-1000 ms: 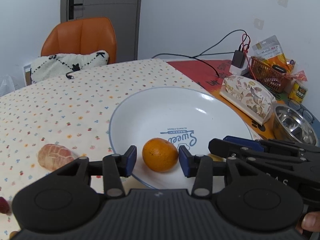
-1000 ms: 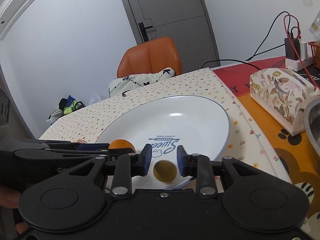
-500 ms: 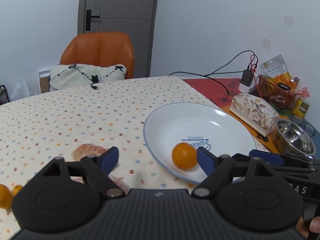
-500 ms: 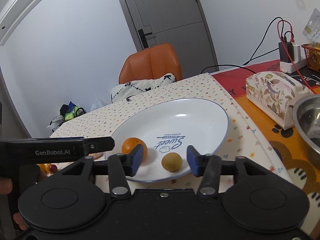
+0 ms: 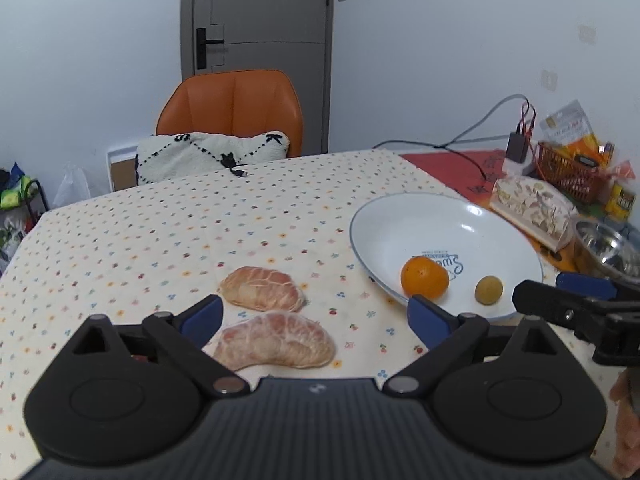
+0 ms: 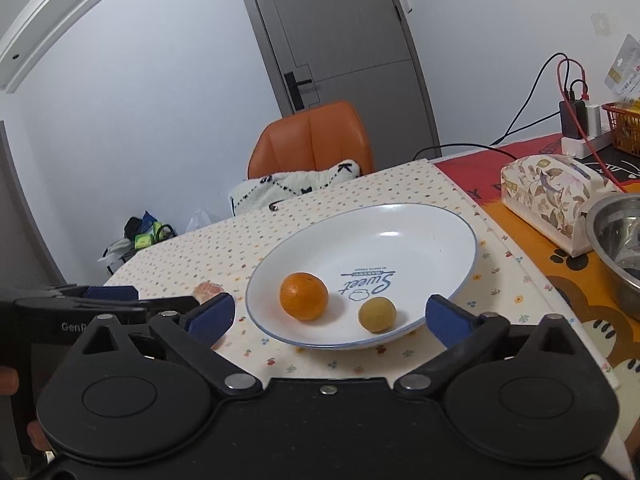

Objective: Organize fruits
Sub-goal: 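Withdraw both grippers from the bowl back toward the remaining fruits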

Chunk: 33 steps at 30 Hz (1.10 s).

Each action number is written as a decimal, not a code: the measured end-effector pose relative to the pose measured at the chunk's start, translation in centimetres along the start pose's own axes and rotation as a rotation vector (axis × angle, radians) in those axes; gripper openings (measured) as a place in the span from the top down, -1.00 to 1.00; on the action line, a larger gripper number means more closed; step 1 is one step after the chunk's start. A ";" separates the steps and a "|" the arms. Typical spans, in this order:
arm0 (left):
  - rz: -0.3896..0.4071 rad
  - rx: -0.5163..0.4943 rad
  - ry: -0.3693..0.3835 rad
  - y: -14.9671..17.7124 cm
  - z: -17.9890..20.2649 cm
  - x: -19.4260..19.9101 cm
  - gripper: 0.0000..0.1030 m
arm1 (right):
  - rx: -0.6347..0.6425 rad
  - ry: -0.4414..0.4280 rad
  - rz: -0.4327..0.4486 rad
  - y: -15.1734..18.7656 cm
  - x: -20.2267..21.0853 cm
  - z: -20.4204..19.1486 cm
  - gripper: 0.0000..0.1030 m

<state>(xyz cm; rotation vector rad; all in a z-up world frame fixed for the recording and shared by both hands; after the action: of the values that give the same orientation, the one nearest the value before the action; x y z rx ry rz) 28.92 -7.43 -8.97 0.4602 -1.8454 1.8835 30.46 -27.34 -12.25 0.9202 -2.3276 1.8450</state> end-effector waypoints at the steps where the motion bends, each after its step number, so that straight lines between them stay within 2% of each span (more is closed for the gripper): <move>1: 0.013 0.009 0.006 -0.1 -0.2 0.3 -1.00 | 0.001 -0.005 0.004 0.0 0.1 -0.2 -1.00; 4: 0.056 0.015 0.009 -0.3 -0.7 1.5 -1.00 | 0.002 0.000 0.015 0.0 0.3 -0.6 -1.00; 10: 0.076 0.024 -0.011 -0.3 -2.0 2.8 -1.00 | -0.020 0.019 0.018 0.0 0.5 -1.1 -1.00; 17: 0.095 0.039 -0.022 0.3 -3.6 4.5 -1.00 | 0.021 0.020 0.036 -0.3 1.1 -2.4 -1.00; 27: 0.099 0.052 -0.047 1.7 -6.1 6.9 -1.00 | 0.101 -0.035 -0.007 -0.2 0.9 -5.7 -1.00; 33: 0.105 0.078 -0.076 2.1 -8.2 8.4 -1.00 | 0.103 -0.073 0.018 -0.5 1.4 -7.3 -1.00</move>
<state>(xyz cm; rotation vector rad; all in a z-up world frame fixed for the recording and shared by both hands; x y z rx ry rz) 21.41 1.50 -6.59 0.4749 -1.8833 2.0393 27.08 -21.42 -9.12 0.9981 -2.3078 1.9880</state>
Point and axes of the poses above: each gripper's, at about its wrist camera, not at the fingertips, and x roughly against the way its jaws point, z to its right, y to its underside, the point moved 7 cm from there along -x, roughly the way its jaws point, and after that the axes turned 1 degree about x, right-handed, at the moved point
